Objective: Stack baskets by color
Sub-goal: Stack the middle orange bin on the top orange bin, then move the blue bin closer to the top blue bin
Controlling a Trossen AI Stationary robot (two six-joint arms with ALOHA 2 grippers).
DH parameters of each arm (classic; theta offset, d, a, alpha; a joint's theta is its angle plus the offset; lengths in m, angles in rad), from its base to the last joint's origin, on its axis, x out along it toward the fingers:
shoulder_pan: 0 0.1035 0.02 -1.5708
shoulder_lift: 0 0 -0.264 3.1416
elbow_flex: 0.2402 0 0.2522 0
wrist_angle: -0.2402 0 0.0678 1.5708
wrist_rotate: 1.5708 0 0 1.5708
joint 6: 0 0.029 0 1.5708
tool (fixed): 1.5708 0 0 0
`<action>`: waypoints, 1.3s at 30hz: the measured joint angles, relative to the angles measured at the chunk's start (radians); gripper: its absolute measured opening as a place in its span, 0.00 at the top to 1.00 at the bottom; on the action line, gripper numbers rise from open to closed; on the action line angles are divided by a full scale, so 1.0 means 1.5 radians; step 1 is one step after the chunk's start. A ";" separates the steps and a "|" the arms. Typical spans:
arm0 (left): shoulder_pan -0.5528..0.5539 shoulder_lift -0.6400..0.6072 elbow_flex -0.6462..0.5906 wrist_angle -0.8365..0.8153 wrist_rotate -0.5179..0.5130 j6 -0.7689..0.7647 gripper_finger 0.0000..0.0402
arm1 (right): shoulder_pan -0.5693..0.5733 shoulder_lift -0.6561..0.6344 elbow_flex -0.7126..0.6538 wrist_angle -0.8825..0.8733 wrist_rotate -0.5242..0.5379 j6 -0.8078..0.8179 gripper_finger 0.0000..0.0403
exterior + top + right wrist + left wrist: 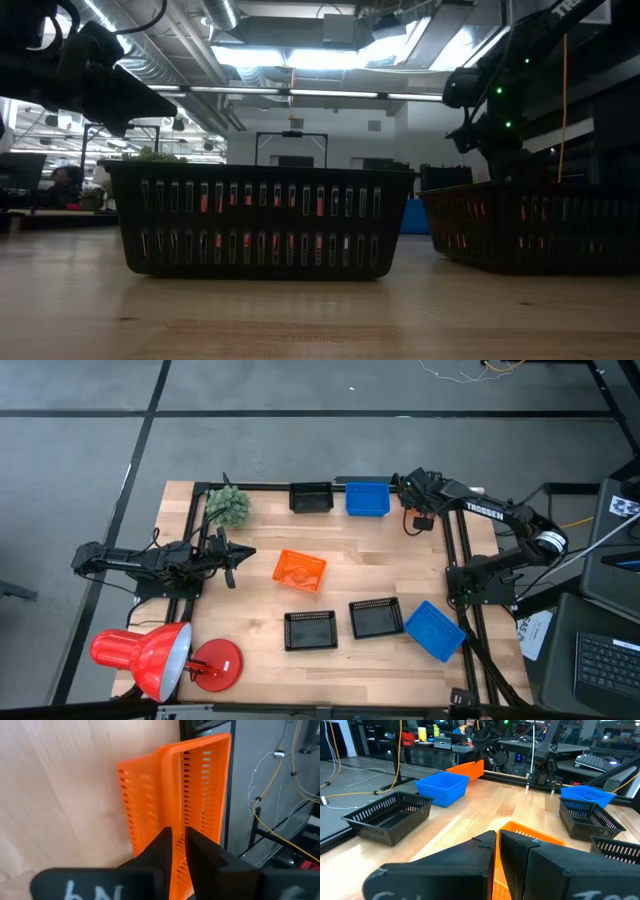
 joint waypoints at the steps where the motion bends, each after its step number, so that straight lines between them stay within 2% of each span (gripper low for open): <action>1: 0.000 0.000 0.000 0.000 0.000 0.000 0.97 | 0.003 -0.006 0.000 -0.005 -0.001 0.000 0.87; 5: 0.000 0.000 0.000 0.000 0.000 0.000 0.97 | 0.003 -0.019 0.000 -0.026 -0.032 0.009 0.84; 12: 0.000 0.000 0.000 0.000 0.000 -0.001 0.97 | 0.022 -0.019 0.000 -0.044 0.014 0.094 0.66; 16: 0.000 0.000 0.000 0.000 0.000 -0.001 0.97 | 0.080 -0.019 0.007 -0.090 0.041 0.197 0.62; 20: 0.000 0.000 0.000 0.000 0.000 -0.001 0.97 | 0.159 -0.019 0.057 -0.158 0.015 0.335 0.64; 23: 0.000 0.000 0.000 0.000 0.000 -0.001 0.97 | 0.212 -0.019 0.113 -0.239 -0.065 0.473 0.67; 26: 0.000 0.000 0.000 0.000 0.000 -0.001 0.97 | 0.249 -0.019 0.164 -0.315 -0.223 0.630 0.69; 28: 0.000 0.000 0.000 0.000 0.000 -0.001 0.97 | 0.278 -0.019 0.180 -0.358 -0.328 0.689 0.70; 30: 0.000 0.000 0.000 0.000 0.000 0.000 0.97 | 0.314 -0.019 0.179 -0.400 -0.400 0.702 0.70; 32: 0.000 0.000 0.000 0.000 0.000 0.000 0.97 | 0.354 -0.019 0.163 -0.433 -0.438 0.733 0.70; 39: 0.000 0.000 0.000 0.000 0.000 0.001 0.97 | 0.526 -0.019 0.091 -0.497 -0.553 0.996 0.71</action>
